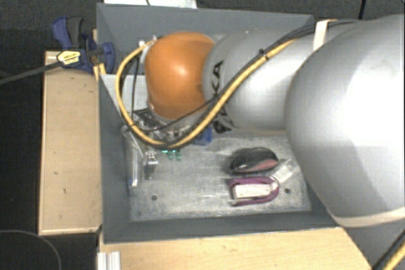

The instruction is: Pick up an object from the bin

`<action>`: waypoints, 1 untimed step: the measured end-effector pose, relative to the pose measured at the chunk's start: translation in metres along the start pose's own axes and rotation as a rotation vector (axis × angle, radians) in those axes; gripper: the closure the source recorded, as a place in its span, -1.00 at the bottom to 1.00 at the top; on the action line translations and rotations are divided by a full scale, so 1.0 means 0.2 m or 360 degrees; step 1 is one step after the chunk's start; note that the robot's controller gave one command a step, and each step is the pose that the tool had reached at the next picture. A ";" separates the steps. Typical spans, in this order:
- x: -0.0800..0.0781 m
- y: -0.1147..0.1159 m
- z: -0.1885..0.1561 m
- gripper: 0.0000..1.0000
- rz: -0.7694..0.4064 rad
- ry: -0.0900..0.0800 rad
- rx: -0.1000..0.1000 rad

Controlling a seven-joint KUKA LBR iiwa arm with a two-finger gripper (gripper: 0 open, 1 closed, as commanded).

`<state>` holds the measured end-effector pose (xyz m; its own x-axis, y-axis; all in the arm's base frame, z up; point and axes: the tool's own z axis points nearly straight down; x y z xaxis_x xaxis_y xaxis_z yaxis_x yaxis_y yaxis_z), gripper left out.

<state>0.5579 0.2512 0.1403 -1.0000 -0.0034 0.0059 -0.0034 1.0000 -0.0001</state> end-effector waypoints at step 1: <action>0.10 0.01 -0.38 -1.00 0.0105 -0.0022 -0.0008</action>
Offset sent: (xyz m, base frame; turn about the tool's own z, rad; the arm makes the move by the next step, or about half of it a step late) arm -0.0213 0.0000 0.0714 0.0677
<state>0.5377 0.2524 0.2170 -0.9980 0.0628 -0.0077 0.0628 0.9980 0.0051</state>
